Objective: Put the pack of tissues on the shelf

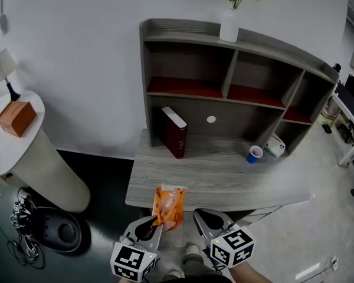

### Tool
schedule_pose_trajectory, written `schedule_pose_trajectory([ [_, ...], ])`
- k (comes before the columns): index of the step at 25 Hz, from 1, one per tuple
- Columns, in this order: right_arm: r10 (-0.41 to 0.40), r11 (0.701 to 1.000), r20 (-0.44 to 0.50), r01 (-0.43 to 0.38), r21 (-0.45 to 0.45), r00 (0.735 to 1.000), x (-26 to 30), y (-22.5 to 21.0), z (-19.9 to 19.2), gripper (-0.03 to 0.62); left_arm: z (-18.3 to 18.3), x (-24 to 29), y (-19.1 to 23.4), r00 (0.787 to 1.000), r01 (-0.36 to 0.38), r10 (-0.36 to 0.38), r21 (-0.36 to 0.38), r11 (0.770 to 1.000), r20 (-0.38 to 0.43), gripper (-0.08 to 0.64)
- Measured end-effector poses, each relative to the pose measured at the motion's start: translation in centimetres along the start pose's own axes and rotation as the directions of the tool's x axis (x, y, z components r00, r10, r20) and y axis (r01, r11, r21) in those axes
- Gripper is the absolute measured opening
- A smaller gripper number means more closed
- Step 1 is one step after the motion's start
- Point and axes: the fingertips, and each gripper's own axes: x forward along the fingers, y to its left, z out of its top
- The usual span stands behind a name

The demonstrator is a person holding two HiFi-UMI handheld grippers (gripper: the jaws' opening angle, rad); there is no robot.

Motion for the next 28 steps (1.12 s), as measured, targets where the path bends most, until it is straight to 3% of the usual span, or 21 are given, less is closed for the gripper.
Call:
schedule_pose_trajectory([
  [14, 0.055, 0.998, 0.019, -0.055, -0.029, 0.998, 3.2, -9.0, 5.2, 0.002, 5.3, 9.7, 1.1, 0.999, -0.048, 0.048, 0.034, 0.998, 0.019, 0.005],
  [28, 0.077, 0.996, 0.023, -0.076, -0.039, 0.997, 4.5, -14.2, 7.5, 0.002, 8.3, 15.4, 1.6, 0.997, -0.065, 0.063, 0.046, 0.997, 0.040, 0.005],
])
